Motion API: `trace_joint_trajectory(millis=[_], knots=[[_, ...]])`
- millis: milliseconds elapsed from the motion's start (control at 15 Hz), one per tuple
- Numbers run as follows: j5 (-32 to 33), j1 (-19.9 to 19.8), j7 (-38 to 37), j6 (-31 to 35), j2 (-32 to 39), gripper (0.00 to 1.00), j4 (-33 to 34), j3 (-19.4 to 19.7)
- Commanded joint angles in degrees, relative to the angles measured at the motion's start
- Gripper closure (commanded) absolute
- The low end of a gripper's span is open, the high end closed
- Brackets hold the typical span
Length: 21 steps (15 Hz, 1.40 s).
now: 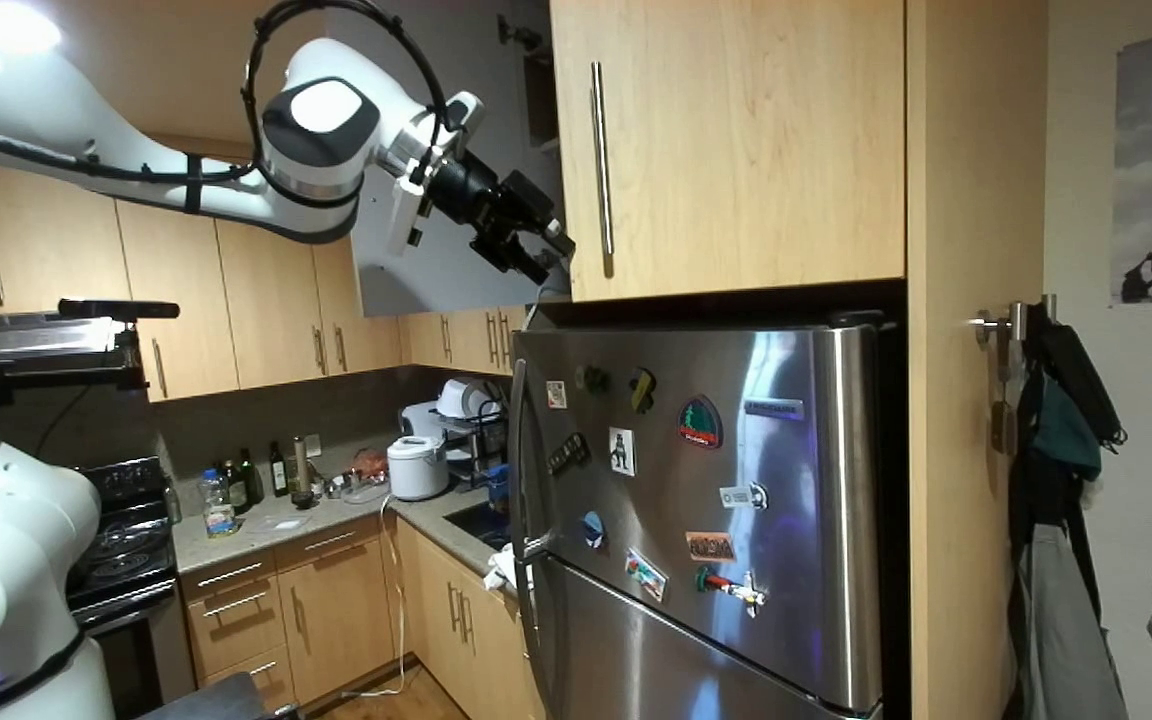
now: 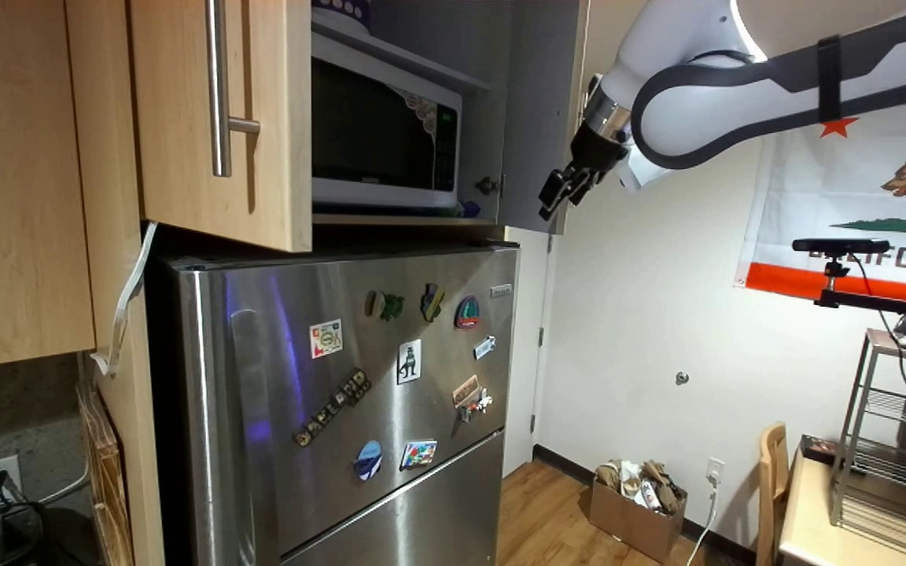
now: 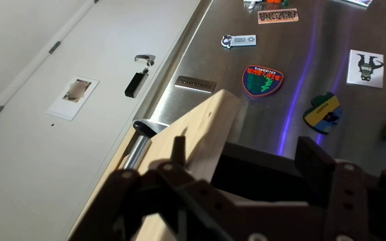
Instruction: Close the cupboard door on the right
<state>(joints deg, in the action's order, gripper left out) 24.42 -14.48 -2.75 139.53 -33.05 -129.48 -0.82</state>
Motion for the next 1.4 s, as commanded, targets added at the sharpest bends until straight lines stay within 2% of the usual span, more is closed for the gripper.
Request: trace_joint_trajectory(millis=[0,133,200,333,667,733,800,1200,1333], knots=[[0.29,-0.23,-1.24,0.13,0.74,0.16,0.70,0.79],[-2.27,1.15,1.26,-0.92,1.76,0.23,1.95,3.19],[-3.55,1.68,2.52,-0.87,2.35,0.42,2.51,4.49],[-4.83,1.83,3.58,-1.19,3.23,0.51,3.50,5.86],[-6.70,2.17,3.71,-1.75,3.82,0.88,4.31,6.92],[-6.99,2.07,3.27,-1.77,3.81,0.91,4.42,6.98],[-7.18,2.11,3.41,-1.82,3.86,0.88,4.53,7.09],[-7.69,2.01,3.15,-2.26,3.89,0.88,4.83,6.98],[-7.15,1.87,2.73,-2.27,3.93,0.83,4.71,6.37]])
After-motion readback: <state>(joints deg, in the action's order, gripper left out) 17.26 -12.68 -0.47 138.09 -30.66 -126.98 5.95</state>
